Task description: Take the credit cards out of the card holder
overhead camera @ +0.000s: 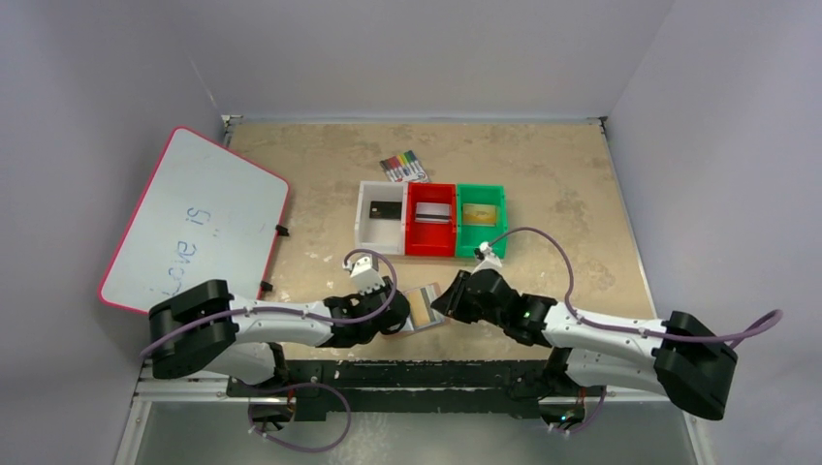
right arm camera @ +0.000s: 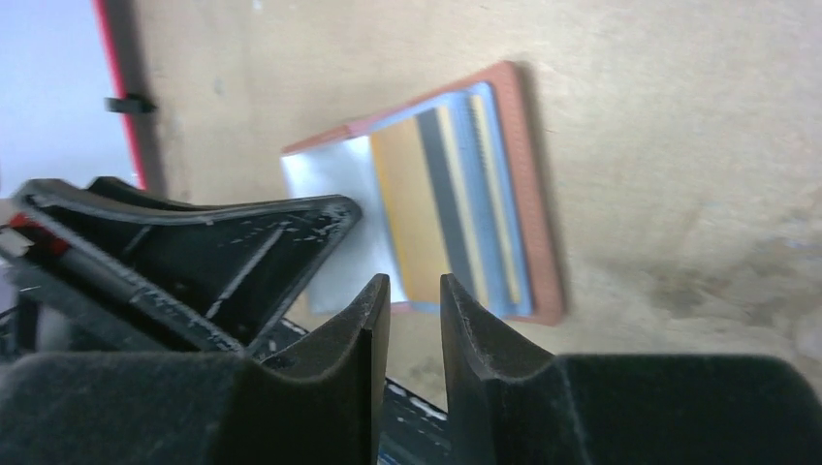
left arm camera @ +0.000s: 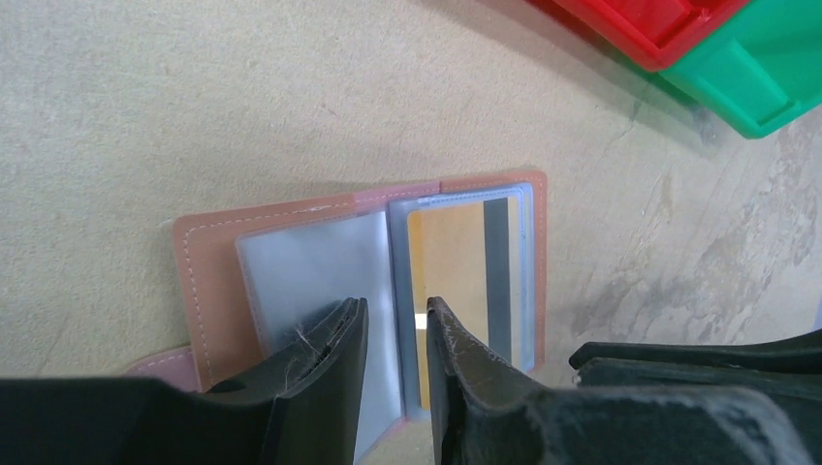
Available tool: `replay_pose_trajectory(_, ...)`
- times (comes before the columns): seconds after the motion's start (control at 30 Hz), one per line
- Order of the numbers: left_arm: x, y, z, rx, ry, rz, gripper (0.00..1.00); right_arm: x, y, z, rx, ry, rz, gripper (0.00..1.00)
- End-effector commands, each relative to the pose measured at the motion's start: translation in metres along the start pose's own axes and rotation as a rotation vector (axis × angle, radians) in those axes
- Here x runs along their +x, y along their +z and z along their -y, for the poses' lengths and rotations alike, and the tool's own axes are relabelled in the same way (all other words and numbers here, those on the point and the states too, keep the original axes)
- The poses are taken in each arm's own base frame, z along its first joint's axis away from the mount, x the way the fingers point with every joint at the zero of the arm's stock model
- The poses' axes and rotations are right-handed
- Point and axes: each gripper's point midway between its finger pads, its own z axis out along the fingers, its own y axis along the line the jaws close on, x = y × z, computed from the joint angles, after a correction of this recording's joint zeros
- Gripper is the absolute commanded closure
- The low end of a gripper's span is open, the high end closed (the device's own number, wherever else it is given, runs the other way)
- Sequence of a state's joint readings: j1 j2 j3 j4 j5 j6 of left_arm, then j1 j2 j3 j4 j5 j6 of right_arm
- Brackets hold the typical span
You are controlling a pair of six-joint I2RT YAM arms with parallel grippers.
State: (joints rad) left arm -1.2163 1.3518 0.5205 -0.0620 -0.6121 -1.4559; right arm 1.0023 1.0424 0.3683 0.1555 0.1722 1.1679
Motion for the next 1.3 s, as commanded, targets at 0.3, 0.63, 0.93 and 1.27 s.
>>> replay_pose_trajectory(0.3,0.007,0.002,0.018,0.051,0.009,-0.037,0.7,-0.014,0.014,0.005,0.124,-0.152,-0.027,0.74)
replay_pose_trajectory(0.63,0.01,0.005,0.016,0.04,0.023,-0.047,0.7,-0.01,0.026,0.007,0.07,-0.181,-0.089,0.76)
replay_pose_trajectory(0.93,0.012,0.008,0.011,0.03,0.023,-0.042,0.7,0.001,0.034,0.023,0.099,-0.201,-0.13,0.81)
replay_pose_trajectory(1.27,0.017,0.012,0.009,0.028,0.052,-0.053,0.7,0.015,0.038,0.036,0.121,-0.172,-0.172,0.84)
